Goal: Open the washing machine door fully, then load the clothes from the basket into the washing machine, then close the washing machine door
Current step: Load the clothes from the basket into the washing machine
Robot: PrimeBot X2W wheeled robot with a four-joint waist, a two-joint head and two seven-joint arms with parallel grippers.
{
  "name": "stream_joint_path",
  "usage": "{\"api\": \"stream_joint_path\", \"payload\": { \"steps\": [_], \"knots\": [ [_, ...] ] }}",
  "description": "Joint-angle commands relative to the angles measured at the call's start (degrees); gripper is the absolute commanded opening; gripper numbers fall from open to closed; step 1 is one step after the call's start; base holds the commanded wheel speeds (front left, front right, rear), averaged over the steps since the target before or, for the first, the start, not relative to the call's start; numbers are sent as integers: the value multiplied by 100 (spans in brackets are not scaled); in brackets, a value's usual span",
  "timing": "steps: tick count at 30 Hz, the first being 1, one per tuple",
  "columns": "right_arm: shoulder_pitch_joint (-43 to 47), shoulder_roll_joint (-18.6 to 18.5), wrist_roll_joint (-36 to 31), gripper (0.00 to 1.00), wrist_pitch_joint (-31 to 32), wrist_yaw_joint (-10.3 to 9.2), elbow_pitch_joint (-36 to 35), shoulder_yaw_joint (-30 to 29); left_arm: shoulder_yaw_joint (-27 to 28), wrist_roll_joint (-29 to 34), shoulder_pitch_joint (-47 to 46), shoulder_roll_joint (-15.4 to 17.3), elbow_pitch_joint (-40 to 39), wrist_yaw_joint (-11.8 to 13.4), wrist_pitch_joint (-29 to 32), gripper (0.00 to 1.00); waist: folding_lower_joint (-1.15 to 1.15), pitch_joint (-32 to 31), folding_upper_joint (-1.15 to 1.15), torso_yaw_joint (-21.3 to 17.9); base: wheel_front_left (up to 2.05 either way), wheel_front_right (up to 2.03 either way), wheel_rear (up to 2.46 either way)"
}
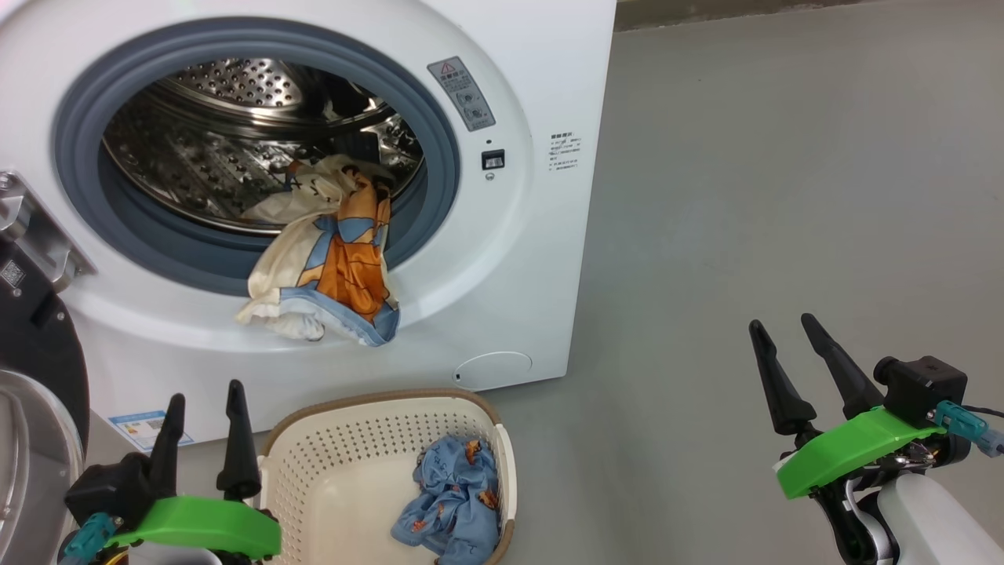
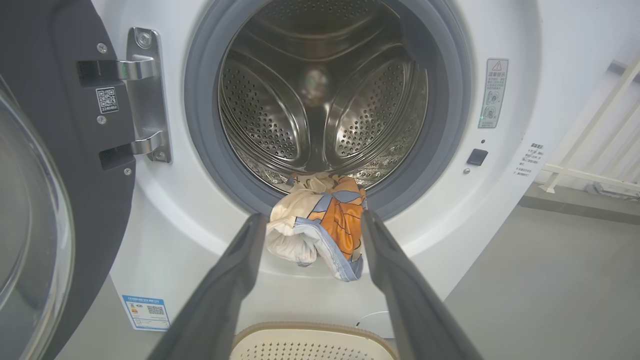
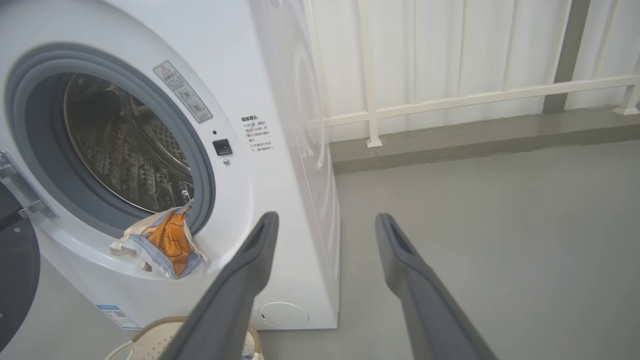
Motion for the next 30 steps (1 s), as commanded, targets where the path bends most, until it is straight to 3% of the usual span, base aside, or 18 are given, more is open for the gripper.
{"api": "stream_joint_path", "payload": {
  "steps": [1, 18, 30],
  "knots": [
    [-77, -53, -46, 100, -54, 31, -120, 82, 174, -25, -114, 142, -185, 30, -9, 100, 0, 0, 0, -2, 0, 0, 0],
    [-114, -52, -30, 100, -54, 31, -109, 125, 72, -131, -193, 152, -77, 7, 115, 100, 0, 54, 0, -31, 0, 0, 0],
    [-229, -25, -29, 100, -54, 31, -158, 160, -96, -222, -710, 126, 501, -132, 382, 100, 0, 360, 0, -223, 0, 0, 0]
  ]
}}
